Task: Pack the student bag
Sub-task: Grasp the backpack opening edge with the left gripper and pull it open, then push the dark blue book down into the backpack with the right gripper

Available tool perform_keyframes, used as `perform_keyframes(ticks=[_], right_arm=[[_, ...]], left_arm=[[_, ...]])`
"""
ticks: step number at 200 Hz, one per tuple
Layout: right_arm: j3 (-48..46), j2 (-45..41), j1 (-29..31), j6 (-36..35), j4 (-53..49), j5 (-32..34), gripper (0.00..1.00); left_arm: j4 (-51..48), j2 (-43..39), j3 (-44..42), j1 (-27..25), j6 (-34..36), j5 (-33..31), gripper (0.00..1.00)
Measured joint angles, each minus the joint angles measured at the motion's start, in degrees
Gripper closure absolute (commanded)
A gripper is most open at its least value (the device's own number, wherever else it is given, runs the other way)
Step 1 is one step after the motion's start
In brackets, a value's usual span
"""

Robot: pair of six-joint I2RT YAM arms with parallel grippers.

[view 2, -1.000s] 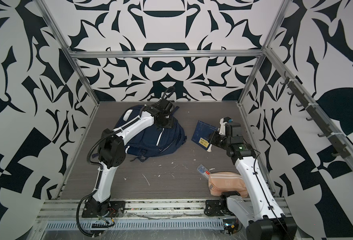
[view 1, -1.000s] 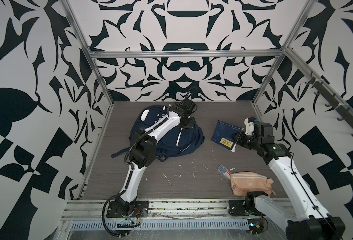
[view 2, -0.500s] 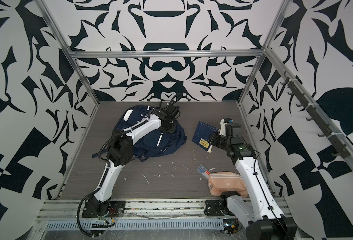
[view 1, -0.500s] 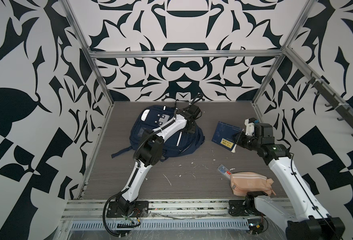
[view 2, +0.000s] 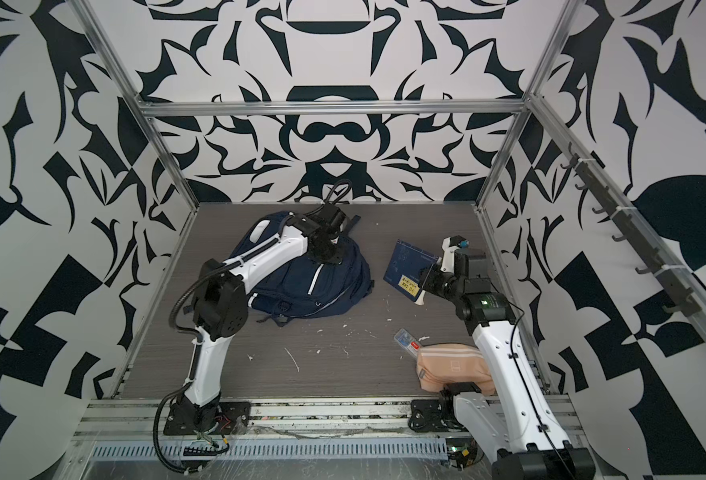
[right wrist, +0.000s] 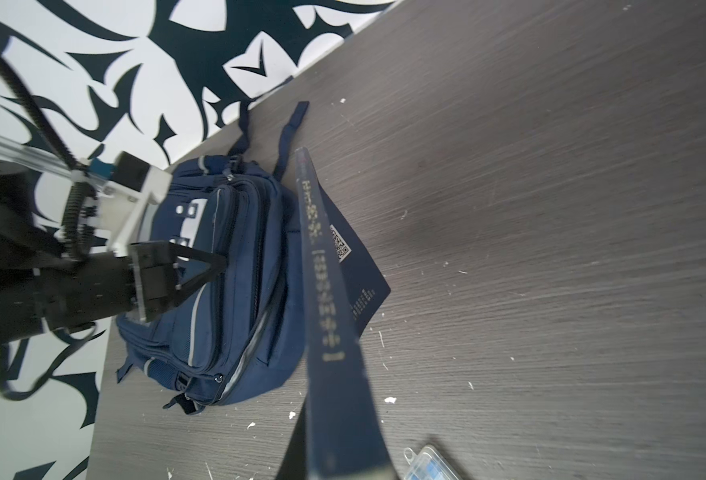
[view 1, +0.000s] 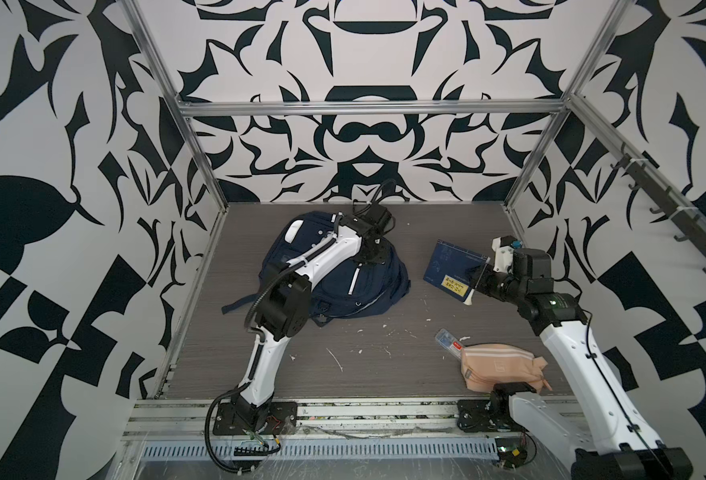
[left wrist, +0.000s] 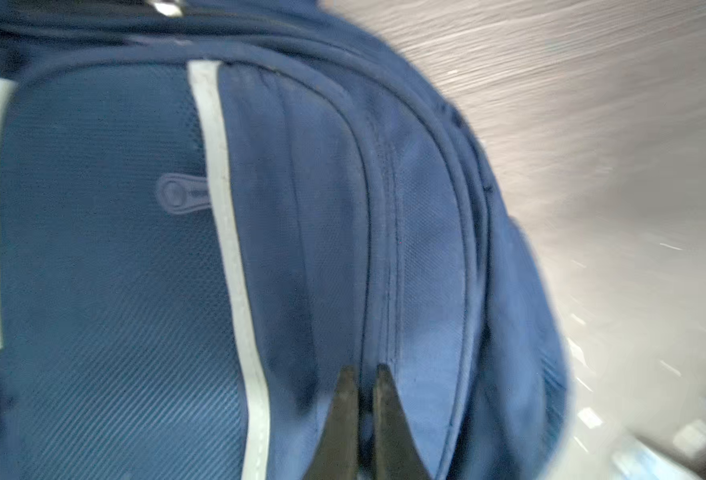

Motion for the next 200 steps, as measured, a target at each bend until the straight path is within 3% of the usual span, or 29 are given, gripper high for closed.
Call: perform_keyframes(ticks=[41, 119, 159, 200], right_arm=[[-0.1, 0.6, 0.0, -0.4, 3.2, -6.1, 1.0], [-0.3, 2.4, 0.0, 1.3, 7.1, -16.1, 1.0], [-1.4, 2.9, 1.3, 6.2, 10.2, -18.9, 1.0], [-3.8, 4.6, 7.8, 12.2, 15.5, -18.0, 1.0]], left_arm=[[-0.1, -10.1, -4.7, 4.8, 2.2, 10.4, 1.0], [3.5, -21.5, -10.1, 14.4, 3.8, 33.5, 1.0], [9.0, -24.7, -13.8, 14.4, 0.0, 41.4, 1.0], [18.7, -25.5, -19.0, 14.1, -8.4, 46.3, 1.0]])
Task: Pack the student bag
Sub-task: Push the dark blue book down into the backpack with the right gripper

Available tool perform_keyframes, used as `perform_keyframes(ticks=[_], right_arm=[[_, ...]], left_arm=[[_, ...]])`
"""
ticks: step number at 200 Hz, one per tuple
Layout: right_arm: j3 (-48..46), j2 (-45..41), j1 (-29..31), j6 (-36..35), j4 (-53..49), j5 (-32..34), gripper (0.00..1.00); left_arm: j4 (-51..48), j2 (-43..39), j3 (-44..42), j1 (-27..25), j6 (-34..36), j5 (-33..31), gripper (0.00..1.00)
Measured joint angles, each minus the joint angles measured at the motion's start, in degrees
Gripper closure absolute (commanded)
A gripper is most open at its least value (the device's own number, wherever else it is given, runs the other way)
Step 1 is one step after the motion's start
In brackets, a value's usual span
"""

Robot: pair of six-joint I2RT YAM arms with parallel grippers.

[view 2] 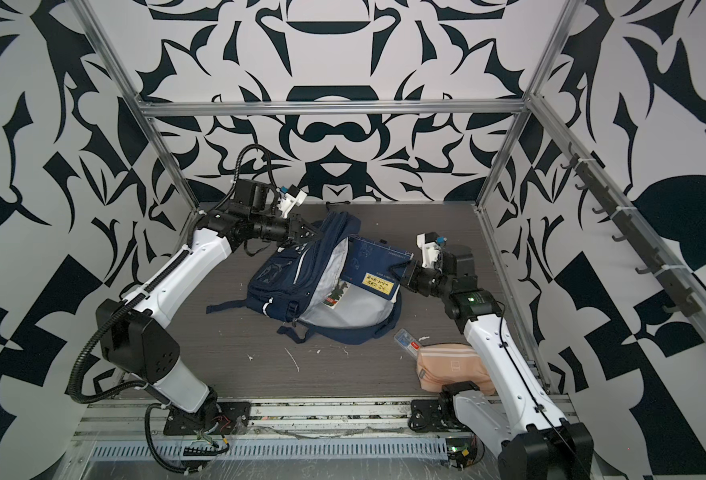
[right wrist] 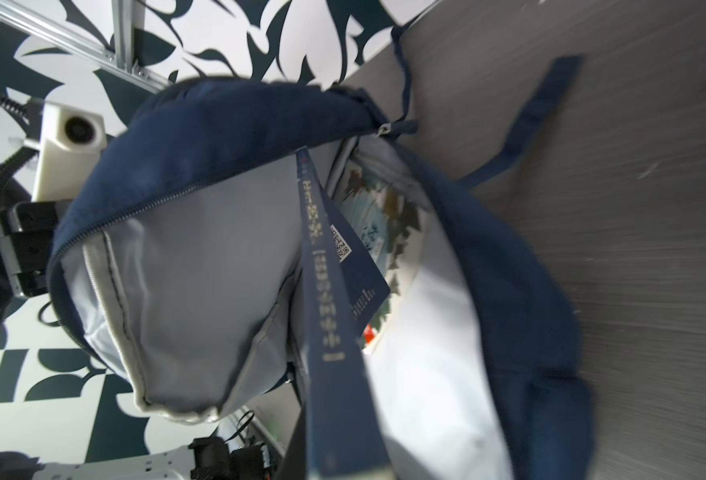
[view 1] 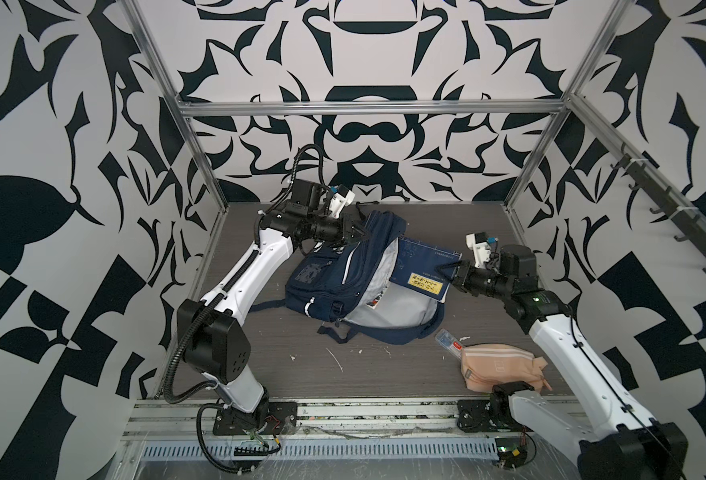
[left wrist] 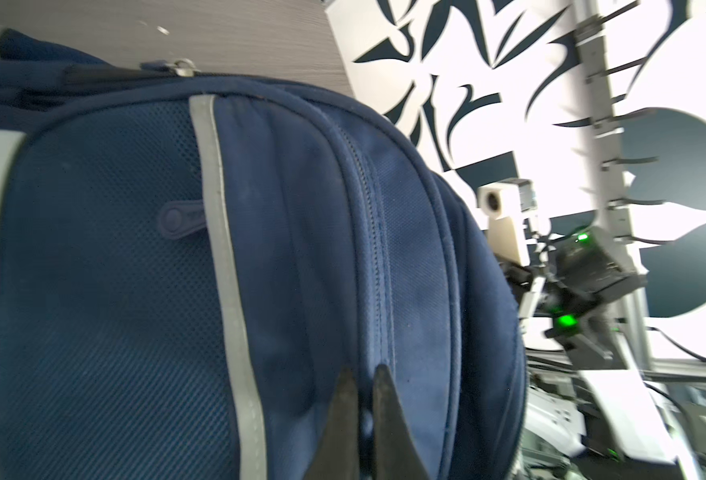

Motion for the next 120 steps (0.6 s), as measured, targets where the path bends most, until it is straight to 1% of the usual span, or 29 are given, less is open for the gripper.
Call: perform_keyframes(ticks=[33, 74, 120], right_arm=[[-0.7, 5.2, 6.6, 2.6, 4.4, 3.5, 1.0], [-1.4, 14.9, 12.6, 5.1, 13.4, 8.3, 1.0], [2.3, 26.8, 15.4, 5.9, 22.0, 9.9, 1.0]], left_arm=[[6.0, 0.0, -1.6, 0.0, -5.8, 0.8, 1.0], [8.8, 0.0, -1.6, -0.3, -8.4, 0.9, 1.0], [9.3, -0.1, -2.0, -2.2, -9.1, 0.7, 1.0]])
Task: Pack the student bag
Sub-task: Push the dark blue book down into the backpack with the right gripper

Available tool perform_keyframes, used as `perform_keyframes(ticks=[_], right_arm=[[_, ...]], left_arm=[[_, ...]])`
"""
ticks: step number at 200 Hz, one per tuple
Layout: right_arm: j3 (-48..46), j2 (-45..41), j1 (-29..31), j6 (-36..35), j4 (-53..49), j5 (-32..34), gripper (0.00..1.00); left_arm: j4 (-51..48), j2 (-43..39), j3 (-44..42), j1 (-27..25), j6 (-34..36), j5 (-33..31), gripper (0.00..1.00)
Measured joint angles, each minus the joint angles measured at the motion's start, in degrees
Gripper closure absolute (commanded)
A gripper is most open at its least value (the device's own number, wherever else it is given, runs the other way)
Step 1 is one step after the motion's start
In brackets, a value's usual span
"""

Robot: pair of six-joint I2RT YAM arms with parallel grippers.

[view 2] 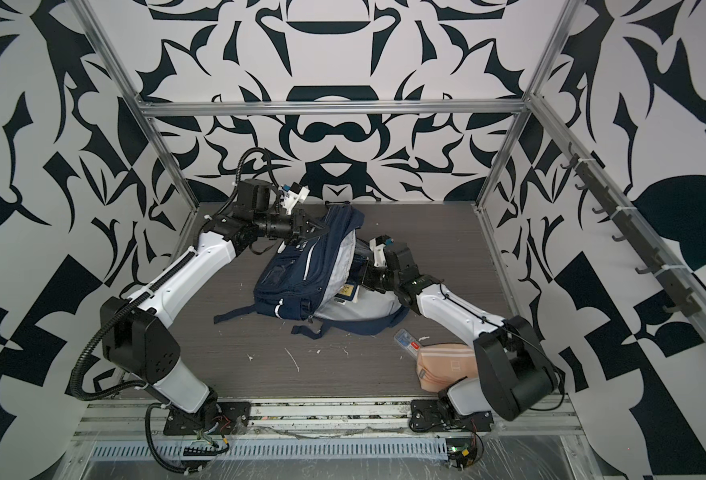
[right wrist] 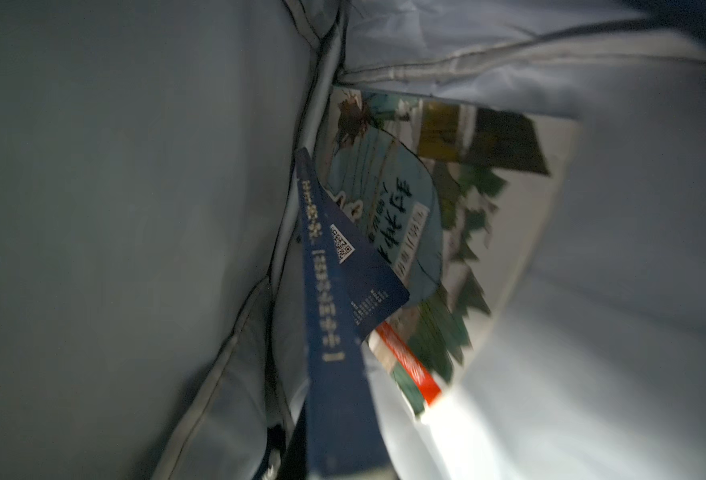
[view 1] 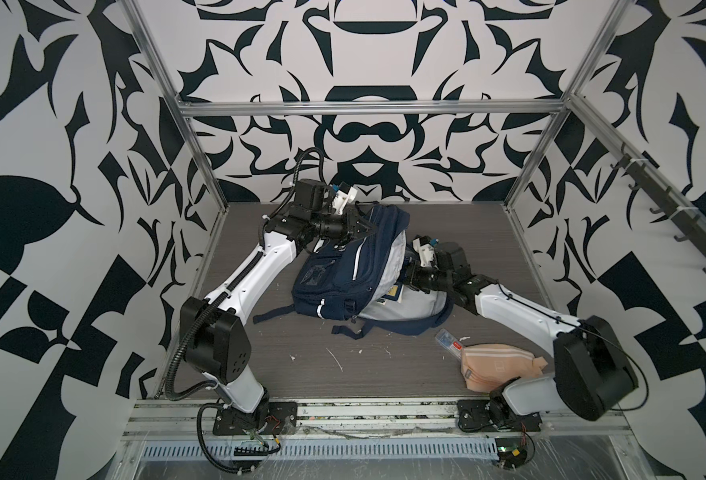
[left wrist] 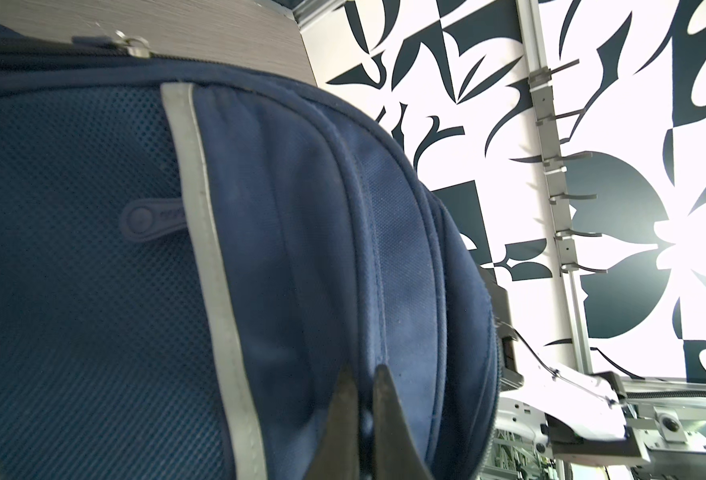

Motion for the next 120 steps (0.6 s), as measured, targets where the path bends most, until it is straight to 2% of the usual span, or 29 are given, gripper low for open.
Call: perform_keyframes(ticks=[74, 120], right_arm=[[5.5, 16.1, 1.5, 4.0, 14.0, -0.2, 1.0], [6.4, 23.5, 2.9, 9.4, 24.7, 0.1, 0.99]], left_arm=[[1.6, -0.6, -1.4, -1.4, -1.5, -0.3, 1.0], [2.4, -0.6, -1.4, -1.8, -3.0, -2.2, 1.0]])
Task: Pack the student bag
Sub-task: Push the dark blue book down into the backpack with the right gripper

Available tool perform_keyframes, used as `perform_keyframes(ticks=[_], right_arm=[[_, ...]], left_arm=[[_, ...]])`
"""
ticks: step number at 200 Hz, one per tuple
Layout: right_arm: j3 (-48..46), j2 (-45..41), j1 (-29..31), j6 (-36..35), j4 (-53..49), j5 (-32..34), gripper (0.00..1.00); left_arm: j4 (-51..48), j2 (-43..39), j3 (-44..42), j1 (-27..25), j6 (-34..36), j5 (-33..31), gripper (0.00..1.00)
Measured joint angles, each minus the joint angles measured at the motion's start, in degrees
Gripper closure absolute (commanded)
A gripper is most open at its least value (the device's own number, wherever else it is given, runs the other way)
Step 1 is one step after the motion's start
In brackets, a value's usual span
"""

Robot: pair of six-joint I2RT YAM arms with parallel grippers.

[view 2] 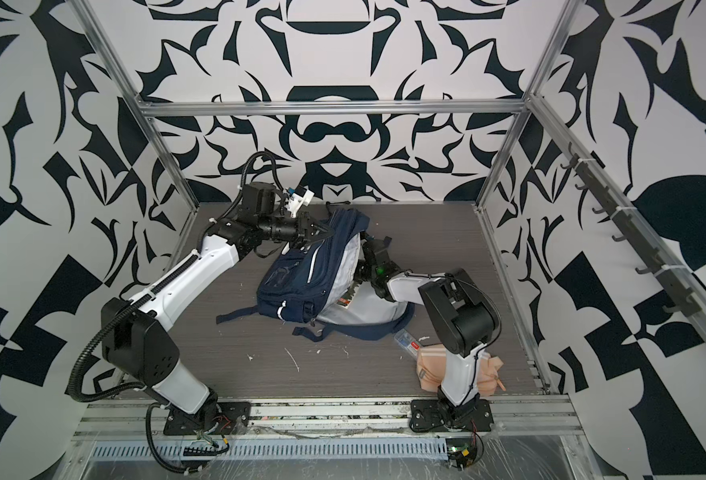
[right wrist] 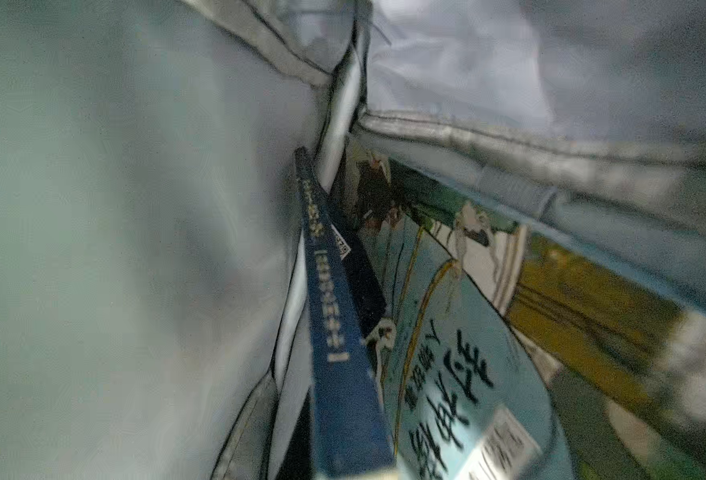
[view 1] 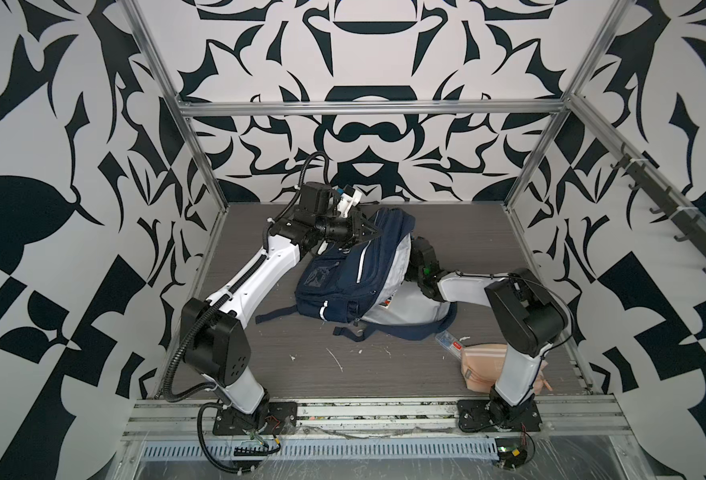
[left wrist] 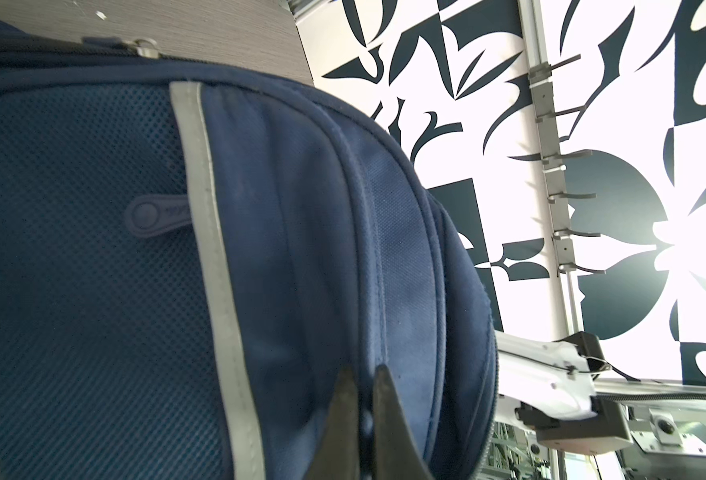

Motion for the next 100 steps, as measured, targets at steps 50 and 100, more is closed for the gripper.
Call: perform_keyframes(ticks=[50, 100], right_arm=[[2.5, 2.7, 1.4, 0.9, 1.3, 1.6, 0.78], [2.5, 2.2, 1.6, -0.7, -2.2, 4.9, 0.4]], left_arm=[[1.1, 0.0, -0.8, -0.4, -0.8, -2.1, 1.0], [2.4, -1.7, -3.5, -0.8, -1.5, -4.1, 1.0]])
